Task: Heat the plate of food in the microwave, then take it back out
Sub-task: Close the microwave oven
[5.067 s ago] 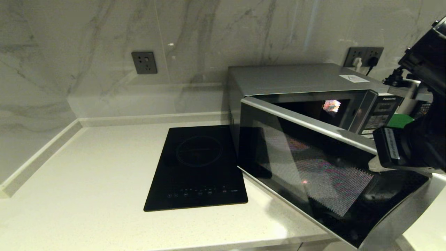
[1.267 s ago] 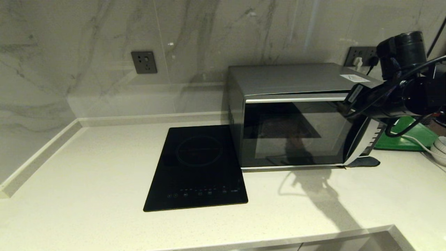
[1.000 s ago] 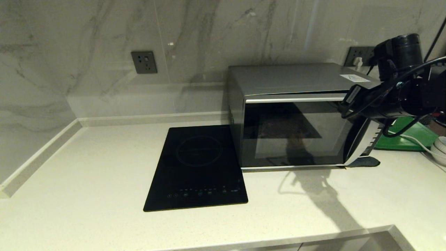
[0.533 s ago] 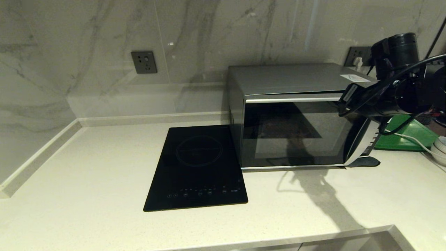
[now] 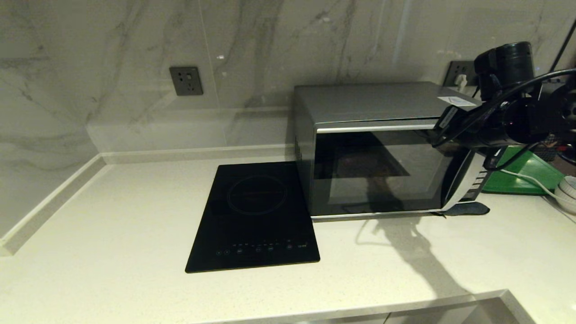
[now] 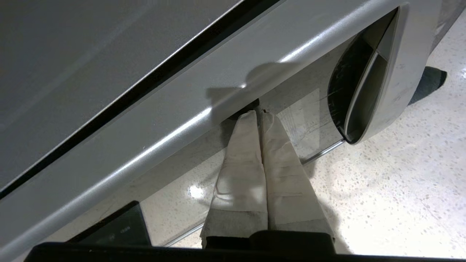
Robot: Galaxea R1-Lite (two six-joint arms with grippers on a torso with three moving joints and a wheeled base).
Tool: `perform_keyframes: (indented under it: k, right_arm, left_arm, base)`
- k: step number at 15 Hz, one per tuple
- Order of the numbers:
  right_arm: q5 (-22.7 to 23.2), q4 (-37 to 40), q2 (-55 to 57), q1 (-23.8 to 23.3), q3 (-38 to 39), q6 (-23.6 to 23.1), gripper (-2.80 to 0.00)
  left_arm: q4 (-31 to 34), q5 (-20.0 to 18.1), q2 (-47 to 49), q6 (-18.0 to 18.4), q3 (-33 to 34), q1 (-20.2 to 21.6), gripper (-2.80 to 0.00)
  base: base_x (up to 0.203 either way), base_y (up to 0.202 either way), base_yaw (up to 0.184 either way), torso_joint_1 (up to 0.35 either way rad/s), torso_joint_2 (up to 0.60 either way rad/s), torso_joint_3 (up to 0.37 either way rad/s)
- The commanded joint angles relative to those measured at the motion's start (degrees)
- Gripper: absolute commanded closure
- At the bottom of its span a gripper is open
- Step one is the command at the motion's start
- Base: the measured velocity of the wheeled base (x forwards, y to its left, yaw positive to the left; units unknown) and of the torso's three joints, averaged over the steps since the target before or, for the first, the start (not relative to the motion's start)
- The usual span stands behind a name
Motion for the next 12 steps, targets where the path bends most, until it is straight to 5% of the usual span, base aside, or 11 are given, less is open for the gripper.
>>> perform_keyframes:
  k: [1, 12]
  right_arm:
    - [-0.06, -0.24, 0.50, -0.31, 0.04, 0.23, 0.00]
    - [2.65, -0.41, 0.59, -1.29, -0.27, 0.23, 0.00]
  left_arm:
    - [-0.02, -0.04, 0.04, -0.06, 0.00, 0.01, 0.00]
    - [-0.02, 0.05, 0.04, -0.06, 0.00, 0.01, 0.00]
  base:
    - [0.000, 0.000, 0.000, 0.000, 0.00, 0.000]
    - [0.000, 0.000, 0.000, 0.000, 0.00, 0.000]
